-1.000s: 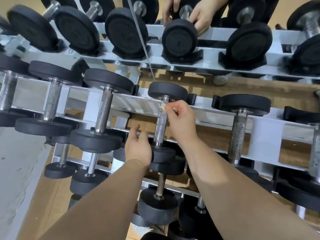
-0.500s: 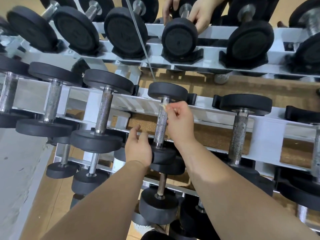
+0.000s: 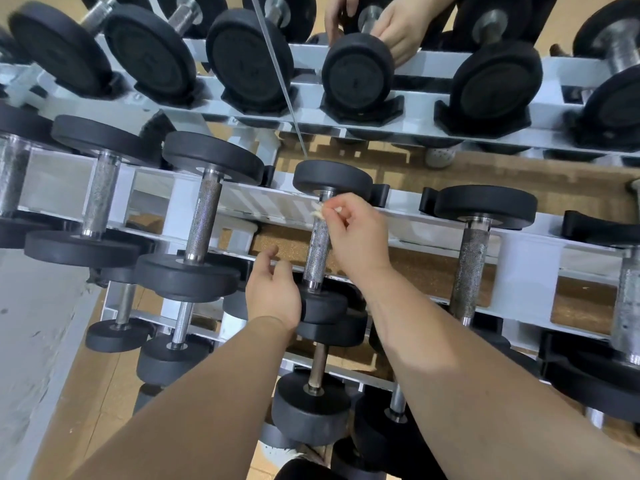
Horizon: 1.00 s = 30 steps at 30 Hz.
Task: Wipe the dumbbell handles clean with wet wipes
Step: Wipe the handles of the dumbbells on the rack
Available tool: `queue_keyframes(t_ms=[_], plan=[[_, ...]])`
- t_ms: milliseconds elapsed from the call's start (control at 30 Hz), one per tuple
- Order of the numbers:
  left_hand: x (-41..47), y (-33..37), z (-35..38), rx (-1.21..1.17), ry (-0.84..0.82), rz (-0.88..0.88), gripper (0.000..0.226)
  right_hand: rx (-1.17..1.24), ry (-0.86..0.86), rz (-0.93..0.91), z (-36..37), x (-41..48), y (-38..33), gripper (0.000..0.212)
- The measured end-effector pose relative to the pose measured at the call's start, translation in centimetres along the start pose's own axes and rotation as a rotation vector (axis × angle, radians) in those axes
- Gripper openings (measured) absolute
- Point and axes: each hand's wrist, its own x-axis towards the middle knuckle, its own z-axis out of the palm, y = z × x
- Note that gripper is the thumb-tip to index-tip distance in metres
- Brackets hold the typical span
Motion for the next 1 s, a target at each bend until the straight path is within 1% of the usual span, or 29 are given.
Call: queue_keyframes(t_ms=[33, 67, 133, 200, 267, 333, 433, 500, 567, 600, 667, 700, 800, 867, 900, 967, 1000], plan=[[0.0, -0.1, 0.1, 0.013, 0.005, 0.008, 0.043, -0.029, -0.018, -0.019, -0.1, 0.1, 0.3, 0.007], [-0.1, -0.1, 0.1, 0.02, 0.011, 0.017, 0.048, -0.05, -0.074, -0.047, -0.3, -0.3, 0.6, 0.009], [-0.2, -0.2, 0.2, 0.033, 0.021, 0.034, 0.056, -0.12, -0.235, -0.164, -0.7, -2.1, 1.4, 0.01], [-0.2, -0.2, 0.2, 0.038, 0.028, 0.04, 0.059, -0.211, -0.367, -0.283, -1.0, -4.0, 2.1, 0.01], [-0.3, -0.1, 0.3, 0.033, 0.034, 0.049, 0.058, -0.254, -0.393, -0.342, -1.1, -3.5, 2.1, 0.009], [-0.2, -0.3, 0.4, 0.033, 0.033, 0.054, 0.058, -0.283, -0.327, -0.357, -0.9, -1.9, 1.3, 0.011], [0.1, -0.7, 0.4, 0.02, 0.029, 0.053, 0.056, -0.341, -0.182, -0.271, -0.2, 0.0, 0.3, 0.015], [0.3, -0.9, 0.4, 0.02, 0.025, 0.065, 0.054, -0.373, -0.161, -0.246, -0.1, -0.4, 0.3, 0.016], [0.2, -0.9, 0.4, 0.02, 0.03, 0.082, 0.051, -0.356, -0.205, -0.261, -0.5, -1.6, 0.4, 0.016], [0.2, -0.9, 0.4, 0.018, 0.032, 0.088, 0.051, -0.355, -0.255, -0.264, -0.8, -2.2, 0.5, 0.017], [0.1, -0.7, 0.3, 0.026, 0.026, 0.101, 0.057, -0.387, -0.355, -0.241, -1.0, -2.9, 0.4, 0.017], [0.1, -0.5, 0.3, 0.033, 0.022, 0.107, 0.059, -0.375, -0.373, -0.223, -0.9, -2.7, 0.1, 0.016], [-0.2, -0.2, 0.3, 0.103, -0.009, 0.127, 0.053, -0.265, -0.341, -0.086, -0.8, -1.6, -1.2, 0.014], [-0.3, 0.0, 0.3, 0.205, -0.025, 0.15, 0.052, -0.241, -0.319, -0.006, -0.7, -0.9, -1.8, 0.015], [-0.5, 0.1, 0.4, 0.272, -0.038, 0.194, 0.05, -0.228, -0.308, 0.017, -0.8, -0.7, -1.9, 0.016], [-1.0, 0.5, 0.5, 0.375, -0.094, 0.355, 0.047, -0.192, -0.287, 0.072, -1.0, -0.6, -1.7, 0.019], [-1.1, 0.9, 0.6, 0.396, -0.139, 0.435, 0.048, -0.168, -0.28, 0.108, -1.1, -0.6, -1.6, 0.02]])
